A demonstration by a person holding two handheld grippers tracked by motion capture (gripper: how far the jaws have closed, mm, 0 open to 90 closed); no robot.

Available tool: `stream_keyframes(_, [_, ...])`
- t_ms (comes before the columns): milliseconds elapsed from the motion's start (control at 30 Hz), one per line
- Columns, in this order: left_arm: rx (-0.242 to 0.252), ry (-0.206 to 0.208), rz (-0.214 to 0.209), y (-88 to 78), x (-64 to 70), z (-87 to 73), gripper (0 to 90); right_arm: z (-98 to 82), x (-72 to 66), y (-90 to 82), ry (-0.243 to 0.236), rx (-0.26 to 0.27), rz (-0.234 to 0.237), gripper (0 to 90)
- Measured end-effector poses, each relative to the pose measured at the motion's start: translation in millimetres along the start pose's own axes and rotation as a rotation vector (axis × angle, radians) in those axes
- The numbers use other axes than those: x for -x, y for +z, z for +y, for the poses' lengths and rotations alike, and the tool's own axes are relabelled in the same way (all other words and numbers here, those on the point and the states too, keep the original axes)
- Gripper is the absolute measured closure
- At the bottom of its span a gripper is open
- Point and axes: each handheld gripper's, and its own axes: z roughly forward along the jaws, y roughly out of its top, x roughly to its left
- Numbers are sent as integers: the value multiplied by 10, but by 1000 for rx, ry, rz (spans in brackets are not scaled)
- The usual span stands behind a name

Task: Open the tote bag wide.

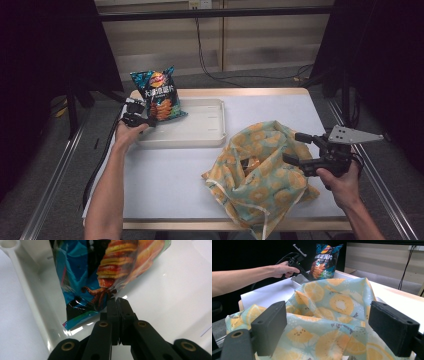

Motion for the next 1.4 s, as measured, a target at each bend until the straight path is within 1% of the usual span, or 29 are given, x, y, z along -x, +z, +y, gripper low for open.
stream_keyframes(33, [11, 0, -11, -8, 6, -2, 884, 2, -3, 1, 0, -1, 2, 148])
stream_keyframes(133, [25, 12, -22, -39, 31, -3, 871, -1, -5, 12, -1, -1, 5, 148])
stream_keyframes(167, [38, 6, -24, -53, 50, -8, 871, -1, -5, 12, -1, -1, 5, 148])
stream_keyframes(200, [38, 8, -33, -79, 56, -15, 866, -2, -6, 14, -1, -5, 7, 148])
stream_keyframes(233, [49, 6, -29, -103, 68, -26, 858, -5, -8, 19, 2, -4, 7, 148])
stream_keyframes(267, [54, 17, -37, -142, 65, -37, 852, -6, -6, 21, 1, -4, 5, 148])
stream_keyframes(300, [69, 18, -46, -171, 76, -54, 843, -6, -6, 23, -1, -4, 6, 148])
stream_keyframes(333, [87, 14, -43, -202, 101, -72, 831, -5, -10, 24, 1, -3, 6, 148])
stream_keyframes(400, [98, 36, -53, -269, 148, -98, 806, 4, -17, 26, -4, 0, 9, 149])
stream_keyframes(433, [111, 50, -55, -305, 175, -113, 806, 4, -17, 26, -4, 0, 9, 149])
stream_keyframes(467, [126, 51, -75, -337, 202, -131, 798, 8, -21, 24, -3, -1, 7, 150])
stream_keyframes(500, [131, 60, -73, -368, 229, -145, 798, 11, -24, 26, -5, -2, 7, 151])
stream_keyframes(567, [138, 68, -84, -424, 283, -174, 783, 14, -29, 34, -6, -4, 11, 172])
stream_keyframes(633, [162, 68, -97, -485, 328, -205, 755, 18, -30, 45, -6, -3, 16, 189])
stream_keyframes(667, [168, 71, -103, -518, 351, -220, 755, 22, -32, 49, -10, -6, 19, 206])
stream_keyframes(700, [174, 82, -106, -551, 377, -235, 751, 26, -38, 54, -13, -7, 19, 215])
stream_keyframes(767, [196, 98, -133, -605, 444, -267, 750, 34, -46, 64, -15, -7, 30, 225])
stream_keyframes(833, [215, 113, -154, -651, 513, -297, 750, 42, -63, 71, -17, -16, 36, 262])
stream_keyframes(1000, [255, 138, -204, -759, 718, -393, 741, 43, -110, 130, -24, -36, 56, 270])
stream_keyframes(1067, [264, 149, -214, -799, 806, -438, 725, 41, -136, 154, -29, -46, 67, 269])
stream_keyframes(1133, [267, 166, -219, -838, 892, -480, 700, 36, -164, 181, -33, -57, 78, 250])
stream_keyframes(1167, [274, 168, -231, -856, 930, -499, 699, 34, -177, 195, -36, -63, 83, 241])
stream_keyframes(1200, [275, 169, -233, -874, 970, -515, 689, 32, -191, 206, -40, -71, 86, 234])
stream_keyframes(1300, [279, 190, -247, -924, 1083, -559, 657, 41, -223, 239, -43, -76, 90, 204])
stream_keyframes(1400, [295, 188, -265, -968, 1179, -608, 617, 58, -248, 263, -49, -80, 101, 191])
